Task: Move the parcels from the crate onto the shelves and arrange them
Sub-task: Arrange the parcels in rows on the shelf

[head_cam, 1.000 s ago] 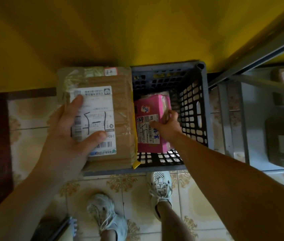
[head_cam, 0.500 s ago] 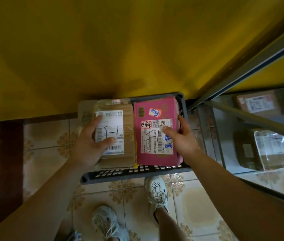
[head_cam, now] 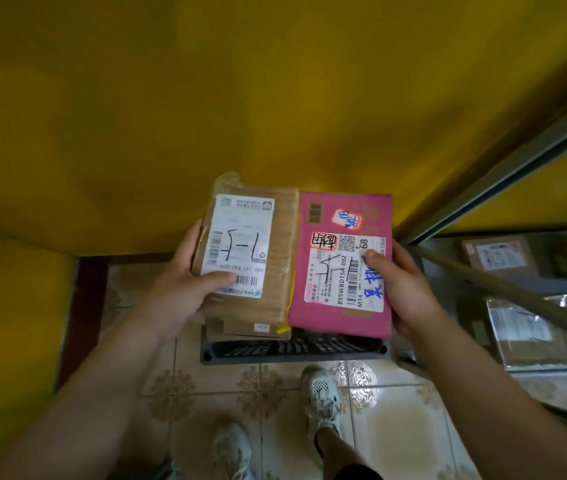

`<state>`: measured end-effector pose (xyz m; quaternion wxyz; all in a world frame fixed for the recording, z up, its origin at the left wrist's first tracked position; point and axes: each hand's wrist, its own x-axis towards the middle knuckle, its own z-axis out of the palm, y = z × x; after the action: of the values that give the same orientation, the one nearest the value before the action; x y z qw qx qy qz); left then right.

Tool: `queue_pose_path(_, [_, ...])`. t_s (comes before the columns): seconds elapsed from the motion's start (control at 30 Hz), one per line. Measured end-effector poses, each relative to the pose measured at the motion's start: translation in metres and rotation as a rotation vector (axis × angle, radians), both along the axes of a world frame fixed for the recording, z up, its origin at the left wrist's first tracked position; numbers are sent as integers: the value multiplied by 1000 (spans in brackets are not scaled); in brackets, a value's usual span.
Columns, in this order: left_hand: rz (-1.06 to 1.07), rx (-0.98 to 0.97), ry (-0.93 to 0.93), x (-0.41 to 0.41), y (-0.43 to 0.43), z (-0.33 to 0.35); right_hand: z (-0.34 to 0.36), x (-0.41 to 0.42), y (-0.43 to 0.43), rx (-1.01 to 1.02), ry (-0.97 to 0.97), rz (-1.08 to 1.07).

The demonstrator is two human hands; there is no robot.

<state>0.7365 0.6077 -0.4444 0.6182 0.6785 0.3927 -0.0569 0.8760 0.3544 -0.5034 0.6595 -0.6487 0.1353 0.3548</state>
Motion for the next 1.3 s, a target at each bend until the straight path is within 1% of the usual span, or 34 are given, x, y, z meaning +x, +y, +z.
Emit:
queue_pose_path(0.13, [45, -103, -100, -17, 1, 75, 77, -14, -3, 45, -16, -6])
queue_pose_path(0.2, [86, -117, -141, -30, 1, 108, 112, -29, -7, 76, -24, -10])
queue_pose_path(0.33, [60, -89, -240, -66, 0, 166, 181, -71, -11, 91, -167, -48])
queue_pose_path(0.43, [46, -109, -334, -89, -7, 206, 234, -108, -22, 90, -287, -107])
queue_pose_path(0.53, [47, -163, -399, -108, -20, 237, 280, -146, -42, 37, -406, -133])
queue_pose_path(0.7, [-86, -131, -451, -138, -54, 271, 336, -201, -89, -2, -504, -231])
queue_pose_path(0.83, [-212, 8, -529, -161, -99, 298, 364, -241, -127, -28, -595, -235])
queue_pose_path(0.93, [-230, 41, -604, -179, -137, 315, 379, -267, -166, -34, -649, -228])
queue_pose_path(1.07, [-292, -56, -666, -201, -206, 333, 393, -302, -248, -15, -694, -266])
queue_pose_path(1.17, [-422, -161, -698, -208, -275, 340, 399, -326, -325, 9, -677, -362])
queue_pose_path(1.3, [-590, -184, -718, -210, -377, 349, 407, -362, -422, -15, -705, -504])
